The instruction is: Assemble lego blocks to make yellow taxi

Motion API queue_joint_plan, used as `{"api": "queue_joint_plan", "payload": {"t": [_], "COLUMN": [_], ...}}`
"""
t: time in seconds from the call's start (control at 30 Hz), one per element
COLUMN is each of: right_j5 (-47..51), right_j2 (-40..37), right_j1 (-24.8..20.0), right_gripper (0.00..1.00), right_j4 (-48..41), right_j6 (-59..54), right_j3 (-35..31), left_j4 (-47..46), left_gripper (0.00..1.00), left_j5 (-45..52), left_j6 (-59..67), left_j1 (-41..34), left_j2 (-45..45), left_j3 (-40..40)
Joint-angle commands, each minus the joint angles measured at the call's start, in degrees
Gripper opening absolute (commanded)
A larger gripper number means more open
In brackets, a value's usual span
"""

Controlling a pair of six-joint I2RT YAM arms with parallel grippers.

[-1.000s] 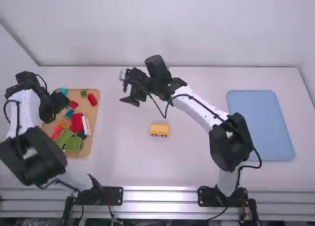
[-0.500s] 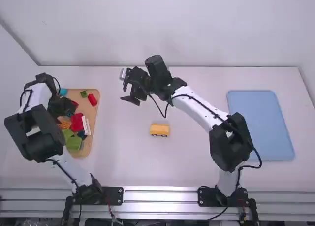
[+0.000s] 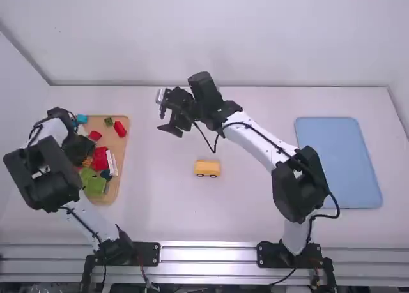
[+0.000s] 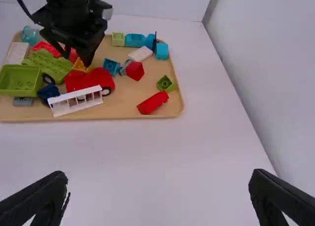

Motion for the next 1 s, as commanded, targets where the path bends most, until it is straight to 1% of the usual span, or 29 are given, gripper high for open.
{"api": "queue_joint_plan", "payload": {"t": [0.0, 0.07, 0.17, 0.37, 0.43, 0.53, 0.73, 0.97], "right_j5": [-0.2, -0.1, -0.1, -0.2, -0.2, -0.1, -0.1, -0.1], "right_j2": [0.6, 0.6, 0.6, 0.6, 0.6, 0.6, 0.6, 0.6], "right_j1": [-0.2, -0.1, -0.2, -0.1, -0.2, -0.2, -0.1, -0.1], "right_gripper": [0.99, 0.99, 0.99, 0.98, 0.99, 0.99, 0.99, 0.99], "right_j4": [-0.3, -0.5, -0.5, -0.5, -0.5, -0.5, -0.3, -0.3], "right_j6": [-0.2, -0.2, -0.2, -0.2, -0.2, -0.2, -0.2, -0.2], "right_j3": [1.9, 1.9, 1.9, 1.9, 1.8, 1.8, 1.8, 1.8], "left_j4": [0.6, 1.6, 2.5, 3.7, 3.7, 3.5, 8.2, 9.7], "left_gripper": [0.43, 0.44, 0.49, 0.46, 0.46, 0.48, 0.53, 0.53], "left_j5": [-0.4, -0.5, -0.5, -1.0, -3.0, -4.1, -3.4, -3.4], "left_j6": [-2.3, -2.3, -2.3, -2.6, -4.5, -5.2, -5.2, -5.2], "left_j1": [-0.1, 0.1, 0.0, -0.1, -0.1, 0.0, -0.1, -0.1], "left_j2": [-0.2, -0.2, -0.2, -0.2, -0.2, -0.2, -0.2, -0.2], "left_j3": [-1.3, -1.7, -2.1, -2.5, -2.6, -3.0, -5.6, -6.3]}}
